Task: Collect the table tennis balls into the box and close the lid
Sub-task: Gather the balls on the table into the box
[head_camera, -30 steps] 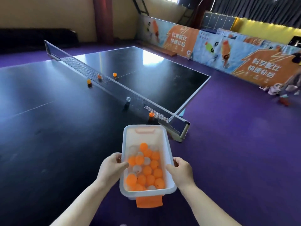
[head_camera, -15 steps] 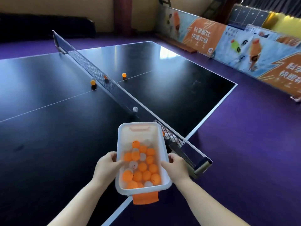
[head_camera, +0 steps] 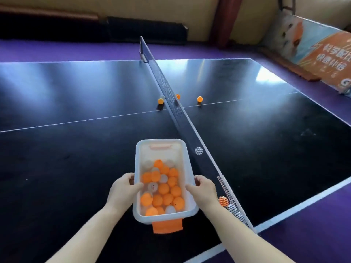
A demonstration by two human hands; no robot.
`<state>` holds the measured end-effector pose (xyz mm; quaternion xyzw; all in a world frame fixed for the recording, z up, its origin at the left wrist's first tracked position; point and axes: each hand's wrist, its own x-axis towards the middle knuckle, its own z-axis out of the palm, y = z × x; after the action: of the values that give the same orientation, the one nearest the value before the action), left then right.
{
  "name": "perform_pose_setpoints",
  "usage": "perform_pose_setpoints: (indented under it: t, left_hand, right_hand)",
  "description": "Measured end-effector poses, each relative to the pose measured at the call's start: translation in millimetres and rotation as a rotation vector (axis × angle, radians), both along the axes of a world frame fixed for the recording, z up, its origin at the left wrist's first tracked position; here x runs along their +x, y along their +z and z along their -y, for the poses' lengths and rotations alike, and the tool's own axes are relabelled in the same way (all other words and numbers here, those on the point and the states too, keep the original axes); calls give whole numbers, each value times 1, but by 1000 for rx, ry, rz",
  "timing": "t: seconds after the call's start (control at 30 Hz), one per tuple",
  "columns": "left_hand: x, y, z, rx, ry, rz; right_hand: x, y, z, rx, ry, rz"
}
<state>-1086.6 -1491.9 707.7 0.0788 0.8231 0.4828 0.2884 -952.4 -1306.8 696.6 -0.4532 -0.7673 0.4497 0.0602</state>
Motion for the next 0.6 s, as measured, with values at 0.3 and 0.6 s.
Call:
perform_pose_setpoints:
  t: [0.3, 0.6]
  left_hand:
    - [-39, -7, -52, -47, 228, 8]
    - [-74, -23, -57, -233, 268, 37]
  right_hand:
    - [-83, -14, -74, -88, 205, -32]
    - [-130, -32, -98, -103, 213, 60]
